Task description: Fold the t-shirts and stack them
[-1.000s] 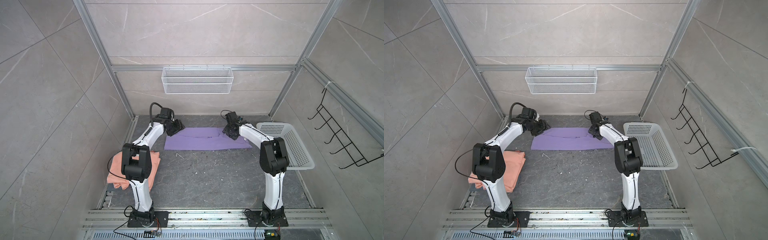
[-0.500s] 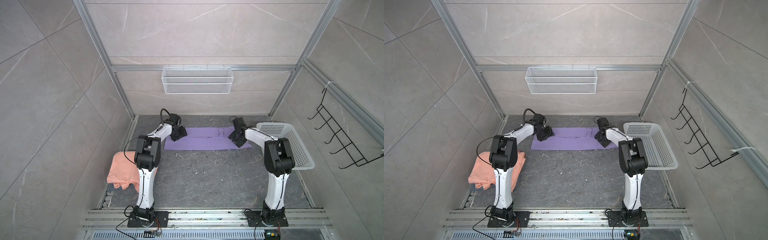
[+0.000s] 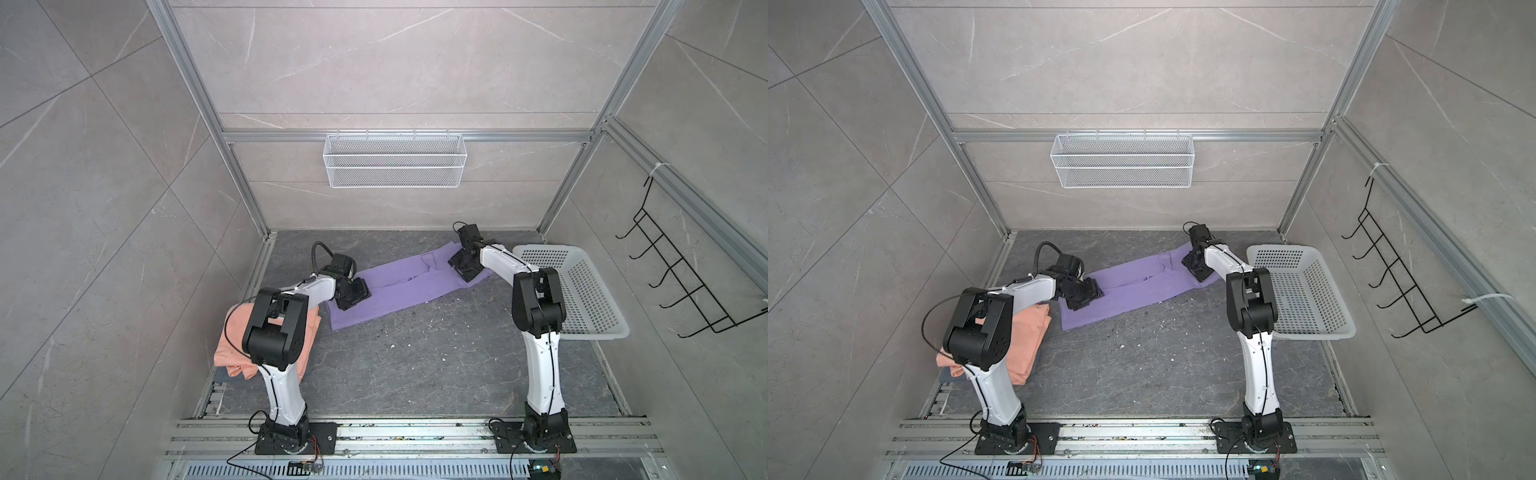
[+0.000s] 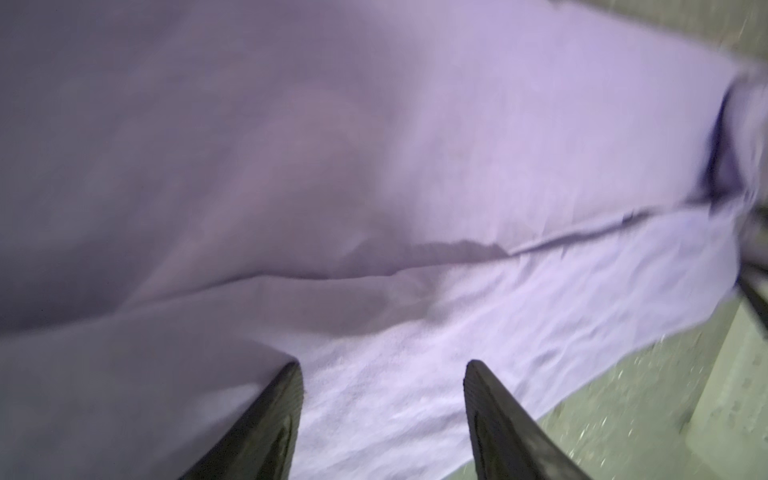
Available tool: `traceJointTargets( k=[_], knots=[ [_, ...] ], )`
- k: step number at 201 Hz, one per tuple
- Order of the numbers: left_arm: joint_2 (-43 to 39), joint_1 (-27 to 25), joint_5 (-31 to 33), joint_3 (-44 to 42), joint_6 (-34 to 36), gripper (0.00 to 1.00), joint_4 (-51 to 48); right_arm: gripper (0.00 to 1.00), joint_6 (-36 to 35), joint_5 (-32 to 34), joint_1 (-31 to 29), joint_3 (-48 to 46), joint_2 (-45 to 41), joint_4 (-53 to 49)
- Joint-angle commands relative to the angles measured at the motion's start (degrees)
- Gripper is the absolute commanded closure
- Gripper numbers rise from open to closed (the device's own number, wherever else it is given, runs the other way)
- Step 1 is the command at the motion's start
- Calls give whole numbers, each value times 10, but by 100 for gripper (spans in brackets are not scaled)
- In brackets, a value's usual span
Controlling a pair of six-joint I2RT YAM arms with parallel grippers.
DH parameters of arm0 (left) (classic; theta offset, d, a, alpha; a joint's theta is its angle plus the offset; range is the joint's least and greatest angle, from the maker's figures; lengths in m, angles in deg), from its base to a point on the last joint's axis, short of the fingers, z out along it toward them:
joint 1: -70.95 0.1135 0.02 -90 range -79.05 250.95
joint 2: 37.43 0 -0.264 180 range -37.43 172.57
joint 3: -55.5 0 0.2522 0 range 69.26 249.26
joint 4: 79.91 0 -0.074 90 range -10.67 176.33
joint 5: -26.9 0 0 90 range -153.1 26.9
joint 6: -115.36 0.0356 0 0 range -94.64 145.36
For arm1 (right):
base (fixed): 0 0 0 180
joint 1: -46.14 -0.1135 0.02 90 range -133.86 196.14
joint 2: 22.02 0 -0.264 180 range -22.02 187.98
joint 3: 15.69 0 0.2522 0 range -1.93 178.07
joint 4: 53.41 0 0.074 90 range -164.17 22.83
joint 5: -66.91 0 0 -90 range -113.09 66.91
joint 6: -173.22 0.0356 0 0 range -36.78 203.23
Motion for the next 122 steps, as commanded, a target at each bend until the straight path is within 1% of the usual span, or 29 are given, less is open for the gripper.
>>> traceJointTargets(
  k=[1,6,18,31,44,57,76,98,122],
  knots=[
    [-45,-91,-47,-94,-47,35,-84,40,-47,-50,-16,65,68,14],
    [-64,-111,-55,-112,-57,35,-82,40,-53,-55,-20,85,80,15],
    [-98,-149,-98,-147,-82,35,-63,41,-65,-75,-29,154,119,15],
    [-116,-174,-145,-171,-108,34,-36,41,-72,-98,-38,232,168,16],
    [-119,-197,-188,-169,-114,34,-20,41,-77,-119,-50,293,205,32],
    [-114,-216,-211,-146,-105,34,-30,42,-76,-140,-56,345,234,49],
    [-114,-234,-197,-98,-91,34,-65,42,-79,-152,-55,398,251,55],
    [-135,-236,-167,-67,-99,34,-71,42,-120,-170,-53,409,228,78],
    [-158,-231,-97,-38,-96,33,-107,42,-155,-175,-53,410,191,48]
  ],
)
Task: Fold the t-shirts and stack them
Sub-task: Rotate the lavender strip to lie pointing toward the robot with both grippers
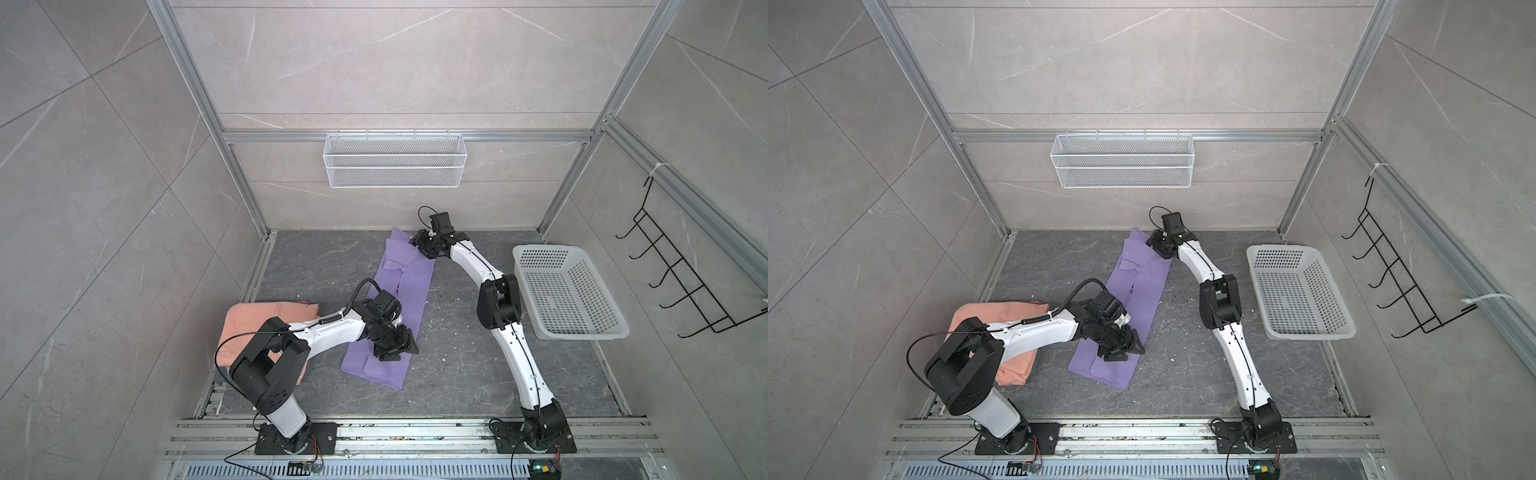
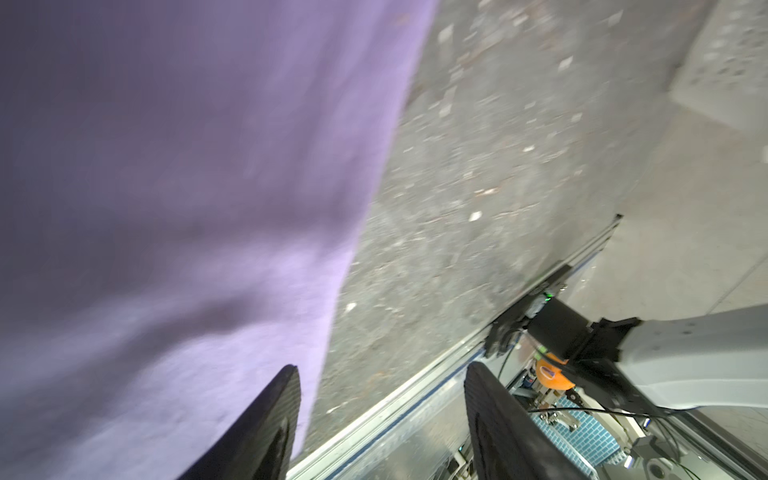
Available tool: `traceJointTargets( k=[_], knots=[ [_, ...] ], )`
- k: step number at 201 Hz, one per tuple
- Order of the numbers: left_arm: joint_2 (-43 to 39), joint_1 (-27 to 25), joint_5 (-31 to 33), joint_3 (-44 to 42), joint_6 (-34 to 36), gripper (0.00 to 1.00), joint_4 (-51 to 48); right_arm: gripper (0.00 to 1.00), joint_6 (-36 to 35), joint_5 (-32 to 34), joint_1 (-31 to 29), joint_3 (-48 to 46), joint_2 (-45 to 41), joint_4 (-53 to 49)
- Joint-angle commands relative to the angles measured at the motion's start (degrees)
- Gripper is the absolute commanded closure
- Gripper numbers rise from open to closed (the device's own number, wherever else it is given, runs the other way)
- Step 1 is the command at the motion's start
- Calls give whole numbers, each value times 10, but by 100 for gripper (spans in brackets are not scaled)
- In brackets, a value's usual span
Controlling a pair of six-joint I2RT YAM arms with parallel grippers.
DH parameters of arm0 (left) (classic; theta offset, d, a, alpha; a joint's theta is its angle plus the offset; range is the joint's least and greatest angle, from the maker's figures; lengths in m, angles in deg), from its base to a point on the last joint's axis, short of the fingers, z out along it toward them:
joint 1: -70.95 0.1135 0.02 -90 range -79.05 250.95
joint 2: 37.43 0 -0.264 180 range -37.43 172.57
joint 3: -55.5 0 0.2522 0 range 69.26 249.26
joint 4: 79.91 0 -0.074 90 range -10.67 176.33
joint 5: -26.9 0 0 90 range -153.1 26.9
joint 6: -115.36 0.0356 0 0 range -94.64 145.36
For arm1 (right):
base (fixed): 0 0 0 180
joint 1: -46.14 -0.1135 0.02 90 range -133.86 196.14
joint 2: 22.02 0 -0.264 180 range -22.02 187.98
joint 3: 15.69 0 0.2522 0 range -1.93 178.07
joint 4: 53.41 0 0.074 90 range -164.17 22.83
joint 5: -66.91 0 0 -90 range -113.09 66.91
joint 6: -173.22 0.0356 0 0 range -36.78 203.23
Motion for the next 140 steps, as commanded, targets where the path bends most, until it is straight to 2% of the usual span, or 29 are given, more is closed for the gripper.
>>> traceJointTargets(
  k=[1,36,74,140],
  knots=[
    [-38,7,58,36,-5,33,-51,41,-53,-19,10,18,-48,-13],
    [-28,31,143,44,18,33,-90,41,-45,-8,-5,-65,-97,-66],
    [9,53,205,42,13,33,-70,41,-22,-15,-24,-208,-167,-18],
    [21,43,234,-22,-63,33,-15,41,-28,3,-29,-199,-121,-45]
  ],
)
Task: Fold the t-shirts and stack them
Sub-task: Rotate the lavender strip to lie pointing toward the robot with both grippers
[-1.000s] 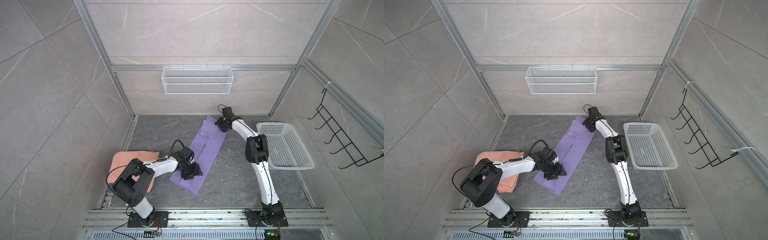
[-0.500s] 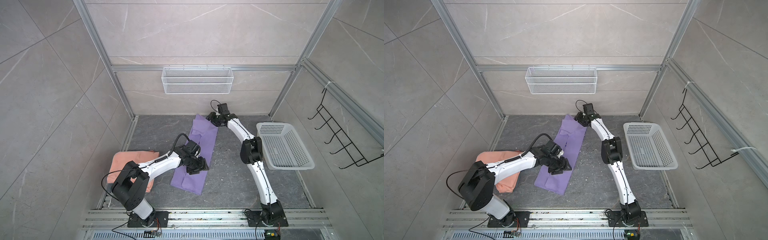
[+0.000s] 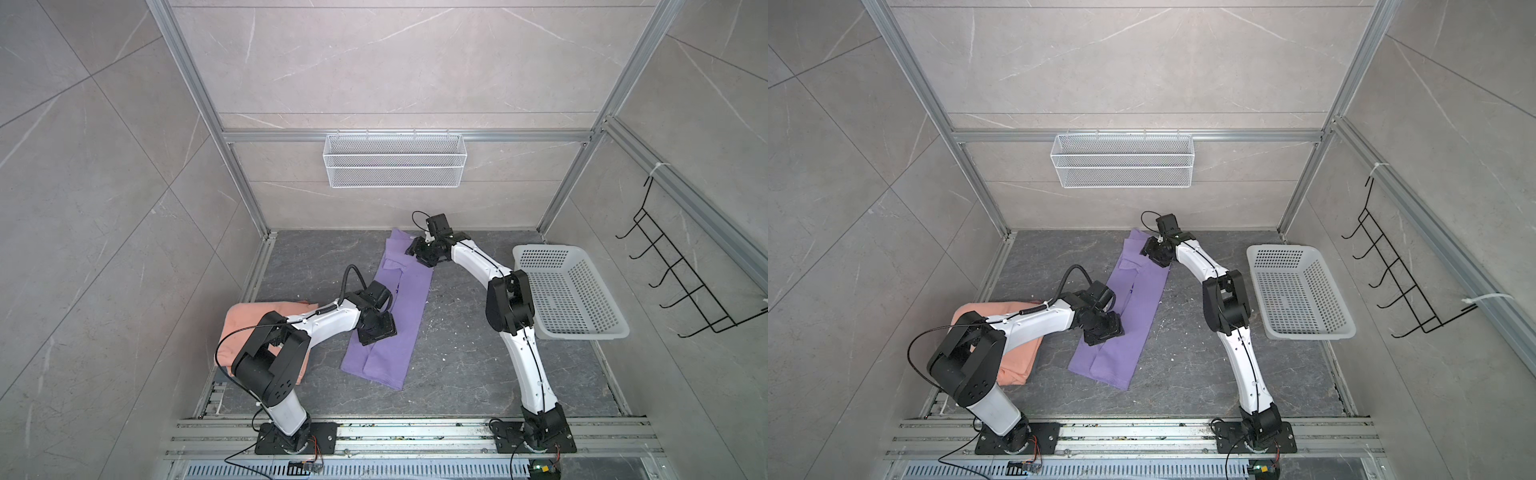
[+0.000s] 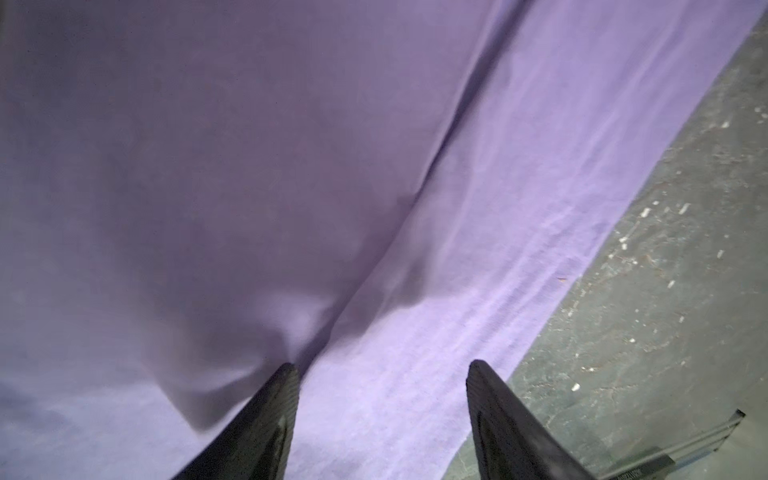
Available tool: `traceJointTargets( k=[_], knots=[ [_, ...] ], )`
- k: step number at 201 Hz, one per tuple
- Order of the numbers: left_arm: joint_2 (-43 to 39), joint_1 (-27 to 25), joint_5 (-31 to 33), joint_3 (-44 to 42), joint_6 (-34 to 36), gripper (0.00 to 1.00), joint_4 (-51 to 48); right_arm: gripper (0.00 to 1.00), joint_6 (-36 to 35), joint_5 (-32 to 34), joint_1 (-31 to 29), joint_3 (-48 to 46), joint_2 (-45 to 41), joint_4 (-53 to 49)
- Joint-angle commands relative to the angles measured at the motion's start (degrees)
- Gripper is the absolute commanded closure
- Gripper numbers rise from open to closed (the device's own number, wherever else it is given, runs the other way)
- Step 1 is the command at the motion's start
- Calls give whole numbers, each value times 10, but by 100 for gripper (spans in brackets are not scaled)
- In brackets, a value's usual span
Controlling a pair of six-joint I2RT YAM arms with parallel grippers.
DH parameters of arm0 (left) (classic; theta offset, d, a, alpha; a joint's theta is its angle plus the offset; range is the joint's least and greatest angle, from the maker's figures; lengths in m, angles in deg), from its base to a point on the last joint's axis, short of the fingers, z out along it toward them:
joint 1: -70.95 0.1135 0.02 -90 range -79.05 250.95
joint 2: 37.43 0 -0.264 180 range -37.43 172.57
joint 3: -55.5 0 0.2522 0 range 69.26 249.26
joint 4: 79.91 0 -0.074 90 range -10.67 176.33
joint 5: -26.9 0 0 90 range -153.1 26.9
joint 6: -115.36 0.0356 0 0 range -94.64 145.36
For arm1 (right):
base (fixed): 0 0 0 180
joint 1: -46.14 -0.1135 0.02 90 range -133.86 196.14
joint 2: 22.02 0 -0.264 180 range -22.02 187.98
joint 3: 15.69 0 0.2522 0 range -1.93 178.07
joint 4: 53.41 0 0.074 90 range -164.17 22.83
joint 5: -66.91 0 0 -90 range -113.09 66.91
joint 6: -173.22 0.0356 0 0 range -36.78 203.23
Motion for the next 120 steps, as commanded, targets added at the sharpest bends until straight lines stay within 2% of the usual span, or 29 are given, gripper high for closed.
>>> traceJointTargets(
  k=[1,21,55,87,104,120],
  knots=[
    [-4,-8,18,-22,-36,33,18,41,1,15,3,7,28,-16],
    [9,-30,18,-30,-51,33,21,41,0,21,2,50,67,-43],
    [60,-87,6,-21,-97,33,48,41,-7,31,6,178,141,-93],
    [124,-144,-24,36,-114,33,55,41,-10,53,26,320,219,-155],
    [142,-155,-29,68,-111,33,39,41,-8,54,40,335,225,-167],
    [141,-153,-36,89,-91,33,16,41,-30,49,48,301,194,-142]
  ],
)
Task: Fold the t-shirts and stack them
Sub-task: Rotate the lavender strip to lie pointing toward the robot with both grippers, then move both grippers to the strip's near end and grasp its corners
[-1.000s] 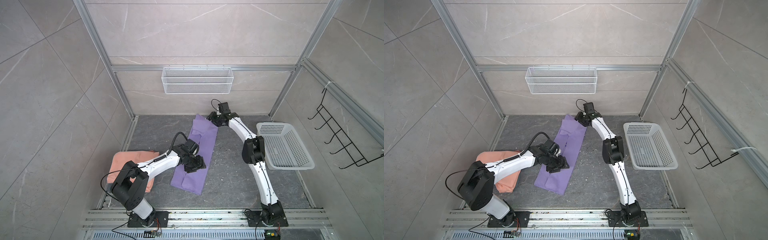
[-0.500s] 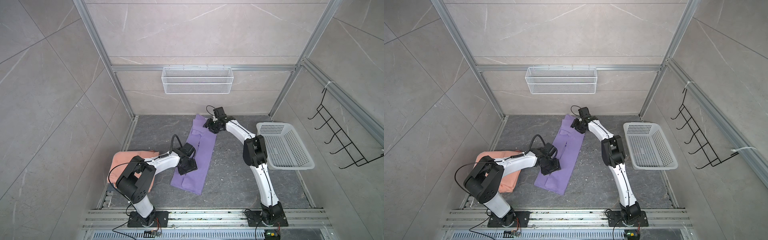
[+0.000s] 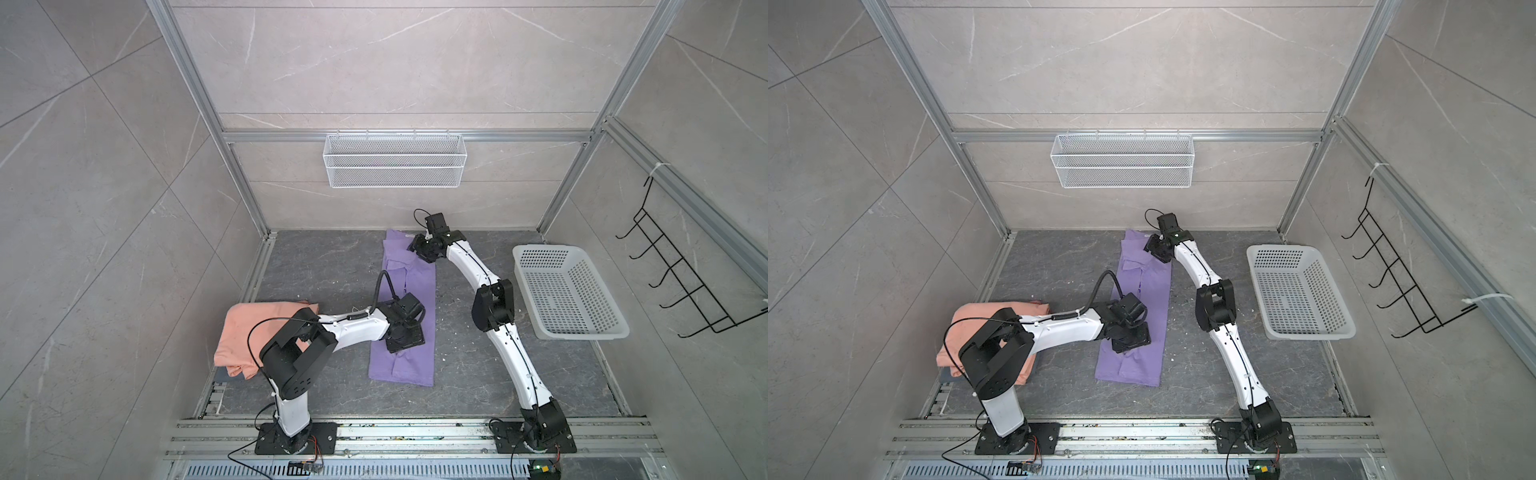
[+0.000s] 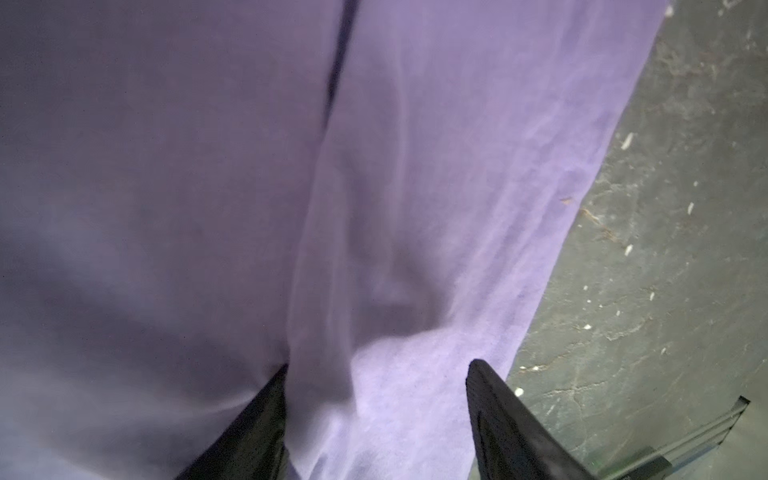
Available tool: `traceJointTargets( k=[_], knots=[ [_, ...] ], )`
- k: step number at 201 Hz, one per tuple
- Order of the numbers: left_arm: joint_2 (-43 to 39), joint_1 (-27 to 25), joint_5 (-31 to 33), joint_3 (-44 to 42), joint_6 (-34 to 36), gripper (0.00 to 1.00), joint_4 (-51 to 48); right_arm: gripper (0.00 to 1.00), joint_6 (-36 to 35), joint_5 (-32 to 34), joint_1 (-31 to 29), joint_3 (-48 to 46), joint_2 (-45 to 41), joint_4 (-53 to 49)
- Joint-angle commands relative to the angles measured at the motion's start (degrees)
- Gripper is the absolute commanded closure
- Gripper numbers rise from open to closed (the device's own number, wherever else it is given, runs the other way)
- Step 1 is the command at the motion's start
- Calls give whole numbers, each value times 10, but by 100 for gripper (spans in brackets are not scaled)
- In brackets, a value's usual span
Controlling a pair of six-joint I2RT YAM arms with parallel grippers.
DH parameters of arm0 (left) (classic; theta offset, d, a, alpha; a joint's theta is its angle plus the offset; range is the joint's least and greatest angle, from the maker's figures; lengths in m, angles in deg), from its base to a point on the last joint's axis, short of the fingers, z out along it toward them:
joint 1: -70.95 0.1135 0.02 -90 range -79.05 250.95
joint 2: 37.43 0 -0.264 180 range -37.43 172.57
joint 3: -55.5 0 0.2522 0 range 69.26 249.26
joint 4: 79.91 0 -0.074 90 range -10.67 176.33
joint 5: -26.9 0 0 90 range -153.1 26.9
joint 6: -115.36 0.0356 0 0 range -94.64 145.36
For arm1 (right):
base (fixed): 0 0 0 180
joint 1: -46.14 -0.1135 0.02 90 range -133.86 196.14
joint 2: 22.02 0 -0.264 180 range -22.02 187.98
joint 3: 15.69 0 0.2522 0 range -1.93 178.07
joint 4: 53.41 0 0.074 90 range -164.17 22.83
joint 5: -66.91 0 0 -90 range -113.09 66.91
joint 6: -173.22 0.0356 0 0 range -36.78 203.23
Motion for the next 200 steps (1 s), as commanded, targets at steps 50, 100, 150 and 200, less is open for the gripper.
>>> traceJointTargets(
  k=[50,100,150,200],
  knots=[
    [-10,-6,-57,67,82,31,-90,41,-107,-37,26,-102,-121,61],
    [-158,5,-17,34,120,32,-159,41,-160,62,-13,-245,-326,-41],
    [-358,81,-17,-149,73,34,-177,40,7,115,-65,-774,-723,16],
    [-415,118,-103,-250,75,36,-128,39,165,109,-160,-1108,-1000,41]
  ],
)
